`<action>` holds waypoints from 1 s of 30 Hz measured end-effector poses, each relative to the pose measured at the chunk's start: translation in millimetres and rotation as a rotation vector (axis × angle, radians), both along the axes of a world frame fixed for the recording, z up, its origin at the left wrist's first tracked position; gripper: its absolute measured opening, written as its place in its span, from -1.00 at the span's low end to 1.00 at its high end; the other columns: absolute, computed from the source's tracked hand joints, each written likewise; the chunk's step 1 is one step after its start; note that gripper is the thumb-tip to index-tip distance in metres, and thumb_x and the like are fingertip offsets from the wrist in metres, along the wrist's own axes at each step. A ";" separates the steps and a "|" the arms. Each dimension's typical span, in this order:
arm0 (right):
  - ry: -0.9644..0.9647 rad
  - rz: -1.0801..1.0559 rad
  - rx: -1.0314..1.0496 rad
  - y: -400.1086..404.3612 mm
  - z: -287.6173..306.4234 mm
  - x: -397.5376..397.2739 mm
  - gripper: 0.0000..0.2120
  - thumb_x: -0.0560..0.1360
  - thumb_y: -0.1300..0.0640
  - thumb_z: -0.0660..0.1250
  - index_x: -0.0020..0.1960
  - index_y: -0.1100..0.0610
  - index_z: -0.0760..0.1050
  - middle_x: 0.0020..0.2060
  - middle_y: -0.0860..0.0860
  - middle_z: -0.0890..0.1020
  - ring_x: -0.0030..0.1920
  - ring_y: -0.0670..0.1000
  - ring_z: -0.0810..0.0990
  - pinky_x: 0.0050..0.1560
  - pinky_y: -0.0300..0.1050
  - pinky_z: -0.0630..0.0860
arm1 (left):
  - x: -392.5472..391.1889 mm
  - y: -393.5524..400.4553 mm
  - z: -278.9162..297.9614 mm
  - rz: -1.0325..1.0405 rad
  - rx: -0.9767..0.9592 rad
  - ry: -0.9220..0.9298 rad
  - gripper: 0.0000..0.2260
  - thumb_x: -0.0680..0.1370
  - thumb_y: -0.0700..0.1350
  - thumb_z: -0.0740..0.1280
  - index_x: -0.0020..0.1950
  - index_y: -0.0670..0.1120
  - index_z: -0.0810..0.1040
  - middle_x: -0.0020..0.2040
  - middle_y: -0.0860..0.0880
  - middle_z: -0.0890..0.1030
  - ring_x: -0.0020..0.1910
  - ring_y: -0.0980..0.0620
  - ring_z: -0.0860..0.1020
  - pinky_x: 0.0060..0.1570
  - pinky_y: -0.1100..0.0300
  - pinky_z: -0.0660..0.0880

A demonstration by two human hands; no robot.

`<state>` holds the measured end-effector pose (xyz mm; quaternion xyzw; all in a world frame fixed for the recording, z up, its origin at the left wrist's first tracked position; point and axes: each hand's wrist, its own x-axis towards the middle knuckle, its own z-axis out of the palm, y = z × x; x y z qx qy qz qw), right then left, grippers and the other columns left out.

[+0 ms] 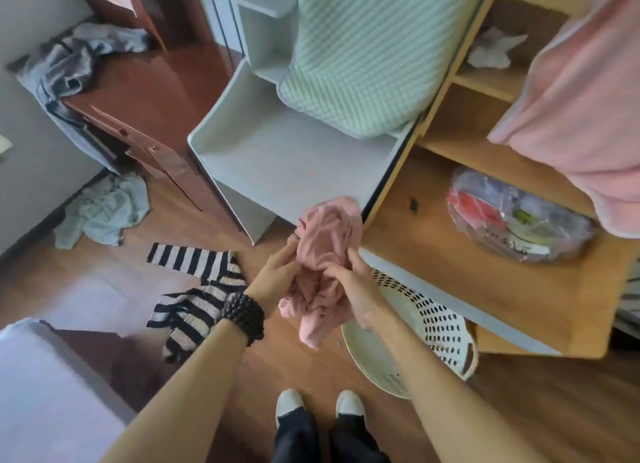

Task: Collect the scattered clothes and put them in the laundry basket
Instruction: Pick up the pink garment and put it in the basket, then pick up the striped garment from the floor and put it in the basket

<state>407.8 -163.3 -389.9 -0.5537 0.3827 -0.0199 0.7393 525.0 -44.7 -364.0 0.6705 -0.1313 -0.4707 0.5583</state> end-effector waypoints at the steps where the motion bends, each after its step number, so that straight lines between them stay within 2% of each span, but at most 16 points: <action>1: 0.037 -0.039 -0.025 6.5 -14.1 -20.4 -0.68 0.51 0.11 0.39 0.24 -0.09 0.58 0.11 -0.01 0.73 0.15 0.04 0.71 0.17 0.00 0.64 | -20.7 -4.4 -14.4 -0.028 0.018 0.034 -0.58 0.59 -0.37 0.15 0.34 -0.02 0.52 -0.11 -0.03 0.67 -0.27 0.18 0.65 -0.31 0.35 0.53; 4: 0.100 -0.204 -0.004 22.9 -50.9 -72.3 -0.60 0.51 0.03 0.36 0.34 -0.07 0.56 0.08 -0.02 0.75 0.16 0.05 0.72 0.15 -0.04 0.63 | -72.8 -15.7 -57.0 -0.100 0.110 0.126 -0.83 0.55 -0.26 0.20 0.04 -0.19 0.57 -0.43 -0.03 0.61 -0.49 0.12 0.55 -0.47 0.36 0.43; 6: 0.140 -0.278 0.028 27.5 -71.8 -99.9 -0.52 0.46 -0.08 0.34 0.38 -0.16 0.55 0.11 -0.04 0.74 0.18 0.02 0.71 0.17 -0.06 0.62 | -103.3 -18.4 -82.7 -0.119 0.176 0.180 -0.72 0.65 -0.17 0.12 -0.16 -0.16 0.54 -0.52 0.02 0.55 -0.56 0.14 0.48 -0.50 0.37 0.40; 8: 0.153 -0.321 0.053 25.1 -89.5 -126.4 -0.51 0.44 -0.19 0.31 0.38 -0.29 0.53 0.27 -0.08 0.67 0.28 -0.07 0.65 0.29 -0.05 0.57 | -127.8 -22.4 -110.0 -0.129 0.218 0.214 -0.63 0.67 -0.07 0.08 -0.15 -0.12 0.60 -0.44 -0.03 0.60 -0.48 0.10 0.53 -0.40 0.33 0.46; 10: 0.188 -0.401 0.067 19.9 -103.9 -149.0 -0.48 0.41 -0.29 0.31 0.35 -0.26 0.57 0.36 -0.05 0.63 0.35 -0.04 0.60 0.41 0.03 0.50 | -144.7 -30.8 -130.6 -0.154 0.237 0.234 -0.63 0.65 -0.03 0.10 -0.10 -0.01 0.69 -0.30 -0.12 0.65 -0.38 0.06 0.55 -0.30 0.24 0.45; 14: 0.233 -0.544 0.017 -8.1 -126.6 -180.2 -0.41 0.36 -0.27 0.33 0.35 -0.14 0.60 0.33 -0.05 0.63 0.37 -0.06 0.56 0.44 0.04 0.47 | -170.4 -69.0 -146.1 -0.208 0.214 0.243 -0.64 0.61 -0.23 0.04 0.16 -0.06 0.61 -0.30 0.02 0.65 -0.36 0.12 0.55 -0.37 0.32 0.43; 16: 0.231 -0.542 0.001 -24.3 -131.4 -187.7 -0.41 0.39 -0.25 0.31 0.37 -0.09 0.59 0.36 0.00 0.59 0.40 -0.03 0.53 0.45 0.05 0.45 | -176.0 -88.4 -149.3 -0.252 0.234 0.254 -0.72 0.59 -0.24 0.08 0.06 -0.09 0.58 -0.24 0.01 0.63 -0.27 0.10 0.55 -0.29 0.32 0.48; 18: 0.231 -0.539 0.056 -41.7 -141.4 -195.7 -0.61 0.51 -0.13 0.32 0.27 -0.04 0.64 0.30 0.01 0.64 0.33 -0.06 0.57 0.34 -0.09 0.48 | -177.2 -103.9 -156.0 -0.271 0.289 0.245 -0.76 0.63 -0.13 0.13 0.05 -0.16 0.57 -0.09 -0.18 0.63 -0.08 -0.14 0.56 0.05 0.14 0.53; 19: 0.225 -0.538 0.081 -48.3 -145.2 -199.9 -0.75 0.59 -0.05 0.31 0.17 -0.01 0.67 0.19 0.01 0.69 0.19 -0.07 0.64 0.19 -0.18 0.52 | -177.2 -109.2 -164.0 -0.279 0.297 0.249 -0.69 0.64 -0.04 0.16 0.25 -0.17 0.54 0.10 -0.24 0.62 0.10 -0.22 0.55 0.30 -0.06 0.44; 20: 0.229 -0.519 0.099 -53.1 -151.8 -203.0 -0.81 0.64 0.02 0.29 0.09 0.04 0.66 0.04 0.03 0.71 0.02 -0.06 0.67 0.01 -0.22 0.54 | -175.7 -112.7 -169.3 -0.281 0.306 0.260 -0.60 0.64 0.04 0.19 0.43 -0.08 0.44 0.27 -0.17 0.58 0.26 -0.17 0.50 0.36 -0.43 0.23; 21: 0.236 -0.484 0.096 -56.2 -153.9 -206.1 -0.81 0.67 0.06 0.26 0.07 0.06 0.64 -0.09 0.05 0.69 -0.13 -0.05 0.65 -0.14 -0.22 0.53 | -174.2 -115.1 -161.8 -0.284 0.331 0.278 -0.55 0.65 0.10 0.18 0.52 0.00 0.33 0.35 -0.05 0.48 0.36 -0.06 0.41 0.25 -0.14 0.27; 22: 0.239 -0.443 0.083 -58.1 -150.2 -206.6 -0.81 0.68 0.07 0.25 0.08 0.05 0.64 -0.17 0.07 0.67 -0.23 -0.05 0.62 -0.21 -0.20 0.50 | -170.9 -115.8 -157.8 -0.281 0.359 0.278 -0.54 0.67 0.11 0.13 0.55 0.03 0.28 0.38 0.00 0.41 0.39 0.02 0.33 0.43 -0.13 0.19; 23: 0.248 -0.394 0.058 -58.9 -145.1 -202.8 -0.80 0.66 0.05 0.26 0.11 0.01 0.66 -0.21 0.11 0.66 -0.28 -0.04 0.59 -0.22 -0.15 0.48 | -165.1 -115.3 -154.0 -0.285 0.357 0.259 -0.56 0.68 0.09 0.11 0.55 0.02 0.29 0.37 0.01 0.39 0.37 0.04 0.32 0.40 -0.09 0.23; 26: 0.283 -0.205 -0.056 -56.3 -132.1 -178.3 -0.78 0.58 0.04 0.34 0.17 -0.16 0.63 -0.09 0.10 0.69 -0.15 -0.02 0.64 -0.08 -0.13 0.53 | -133.3 -97.3 -141.4 -0.312 0.350 0.101 -0.47 0.53 0.06 0.25 0.51 0.04 0.33 0.43 0.02 0.41 0.35 0.02 0.38 0.27 0.00 0.35; 28: 0.277 -0.143 -0.083 -50.3 -123.2 -152.5 -0.75 0.53 -0.04 0.34 0.19 -0.27 0.57 -0.06 0.06 0.65 -0.17 -0.02 0.60 -0.13 -0.15 0.51 | -107.5 -77.6 -127.5 -0.268 0.367 0.036 -0.37 0.41 0.08 0.29 0.50 0.05 0.34 0.43 -0.02 0.43 0.37 -0.03 0.43 0.18 0.03 0.38; 30: 0.261 -0.053 -0.129 -39.0 -112.3 -112.3 -0.66 0.42 -0.17 0.34 0.17 -0.45 0.53 0.09 0.09 0.66 -0.06 0.02 0.58 -0.13 -0.14 0.45 | -72.1 -49.1 -114.2 -0.167 0.363 -0.013 -0.34 0.38 0.05 0.31 0.50 0.03 0.35 0.40 -0.03 0.45 0.35 -0.04 0.45 0.18 0.05 0.39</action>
